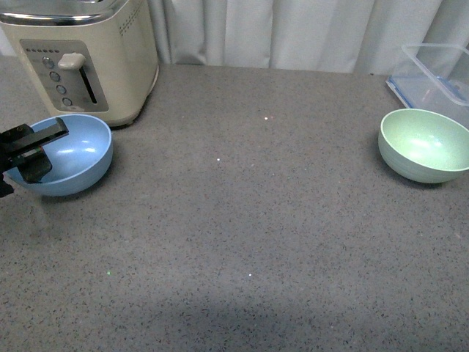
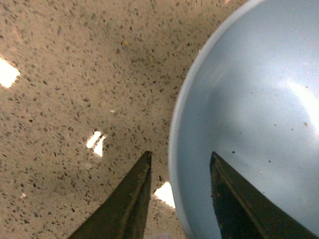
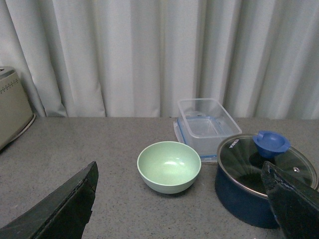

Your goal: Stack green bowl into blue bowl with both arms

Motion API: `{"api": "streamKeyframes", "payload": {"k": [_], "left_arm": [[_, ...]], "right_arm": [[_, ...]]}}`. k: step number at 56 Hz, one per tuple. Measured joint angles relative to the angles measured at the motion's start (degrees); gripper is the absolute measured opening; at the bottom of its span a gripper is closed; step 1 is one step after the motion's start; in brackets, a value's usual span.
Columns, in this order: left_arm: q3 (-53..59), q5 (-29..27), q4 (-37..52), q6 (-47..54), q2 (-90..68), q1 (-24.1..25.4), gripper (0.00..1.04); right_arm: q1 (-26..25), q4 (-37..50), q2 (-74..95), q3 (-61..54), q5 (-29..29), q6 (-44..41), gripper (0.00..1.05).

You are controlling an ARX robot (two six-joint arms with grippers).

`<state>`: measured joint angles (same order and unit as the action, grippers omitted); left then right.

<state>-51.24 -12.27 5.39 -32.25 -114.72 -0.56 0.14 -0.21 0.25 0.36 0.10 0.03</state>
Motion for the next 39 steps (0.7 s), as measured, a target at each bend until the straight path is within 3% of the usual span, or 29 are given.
{"api": "streamKeyframes", "payload": {"k": [10,25,32,39], "left_arm": [[-0.6,0.1,-0.8,-1.1,0.8,-0.9,0.04],[-2.0,0.8,-4.0,-1.8,4.4,-6.0,0.04],[-4.7,1.5,-5.4,-3.8,4.3,-11.9,0.04],[-8.8,2.4,-7.2,-8.1,1.5,-21.4,0.04]], "right_arm": [[0.0,0.0,0.0,0.0,0.0,0.0,0.96],[0.0,0.0,0.0,0.0,0.0,0.0,0.96],[0.0,0.0,0.0,0.0,0.0,0.0,0.96],[0.0,0.0,0.0,0.0,0.0,0.0,0.96]]}}
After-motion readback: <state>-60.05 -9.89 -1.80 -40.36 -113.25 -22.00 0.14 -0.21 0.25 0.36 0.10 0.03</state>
